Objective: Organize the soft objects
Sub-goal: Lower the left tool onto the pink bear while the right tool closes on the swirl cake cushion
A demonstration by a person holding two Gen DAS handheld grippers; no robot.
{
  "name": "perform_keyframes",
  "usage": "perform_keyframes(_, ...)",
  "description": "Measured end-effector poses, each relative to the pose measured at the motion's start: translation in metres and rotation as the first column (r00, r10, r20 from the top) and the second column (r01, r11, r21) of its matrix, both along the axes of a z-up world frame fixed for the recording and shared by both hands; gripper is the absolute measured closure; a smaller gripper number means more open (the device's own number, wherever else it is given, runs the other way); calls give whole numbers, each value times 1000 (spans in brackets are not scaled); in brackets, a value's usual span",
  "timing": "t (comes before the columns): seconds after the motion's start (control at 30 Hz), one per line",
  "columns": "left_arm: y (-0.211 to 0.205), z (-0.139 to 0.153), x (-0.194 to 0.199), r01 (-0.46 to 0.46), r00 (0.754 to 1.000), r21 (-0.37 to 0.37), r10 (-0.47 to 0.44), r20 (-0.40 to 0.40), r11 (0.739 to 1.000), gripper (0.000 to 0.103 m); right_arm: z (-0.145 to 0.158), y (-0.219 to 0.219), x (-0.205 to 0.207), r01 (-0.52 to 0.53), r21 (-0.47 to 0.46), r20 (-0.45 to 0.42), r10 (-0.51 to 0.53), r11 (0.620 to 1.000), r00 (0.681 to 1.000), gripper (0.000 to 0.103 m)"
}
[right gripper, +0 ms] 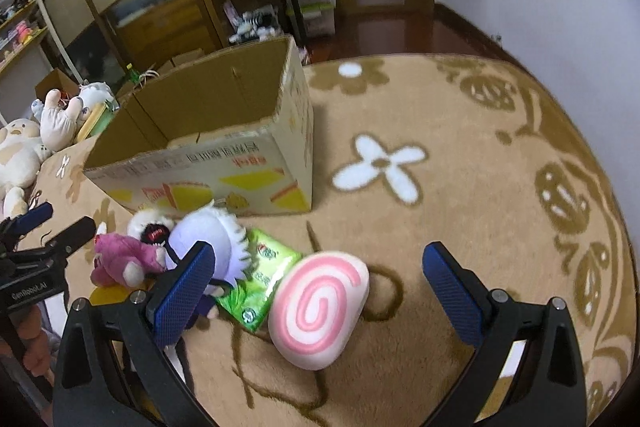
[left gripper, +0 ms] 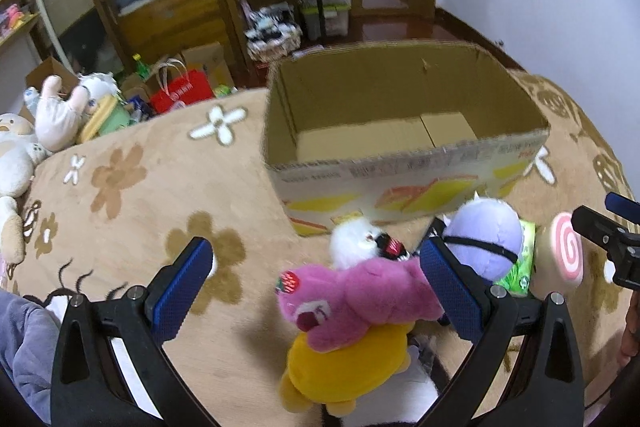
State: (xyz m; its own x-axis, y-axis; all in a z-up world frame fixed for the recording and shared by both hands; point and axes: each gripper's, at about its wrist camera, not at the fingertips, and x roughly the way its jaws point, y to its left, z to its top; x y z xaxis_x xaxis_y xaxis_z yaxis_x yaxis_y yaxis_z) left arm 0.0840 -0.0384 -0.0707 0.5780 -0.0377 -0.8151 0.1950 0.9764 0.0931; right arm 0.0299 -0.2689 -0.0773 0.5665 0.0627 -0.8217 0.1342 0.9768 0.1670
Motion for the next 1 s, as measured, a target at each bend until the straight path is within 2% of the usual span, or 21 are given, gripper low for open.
perform_keyframes(0.13, -3, -18, 5, 30, 995, -27, -32, -96, 999, 1, -11, -3, 3, 4, 28, -49, -3, 1000, 999, 0)
perform_keyframes(0.4, -11, -41, 12, 46, 983, -14, -47, -177, 999, 1, -31, -2, 7, -4, 59, -133, 12, 998, 991, 0)
perform_keyframes(0.57, -8, -52, 15, 37, 972, -28, -43, -229, 999, 1, -37, 2, 7, -23, 75, -172, 35, 997, 984, 12)
perform_keyframes(0.73, -4, -59, 16, 37, 964, -46, -48, -263, 998, 1, -44, 0, 9, -24, 94, -208, 43, 995, 977, 32)
perform_keyframes(0.83, -5, -63, 15, 45, 961, -49, -56, -271, 998, 1, -48, 0, 10, -18, 93, -221, 38, 996, 974, 36)
perform_keyframes(1.0, -3, -68, 13, 53, 955, -79, -74, -289, 995, 10, -51, -1, 11, -23, 88, -224, 42, 996, 974, 39)
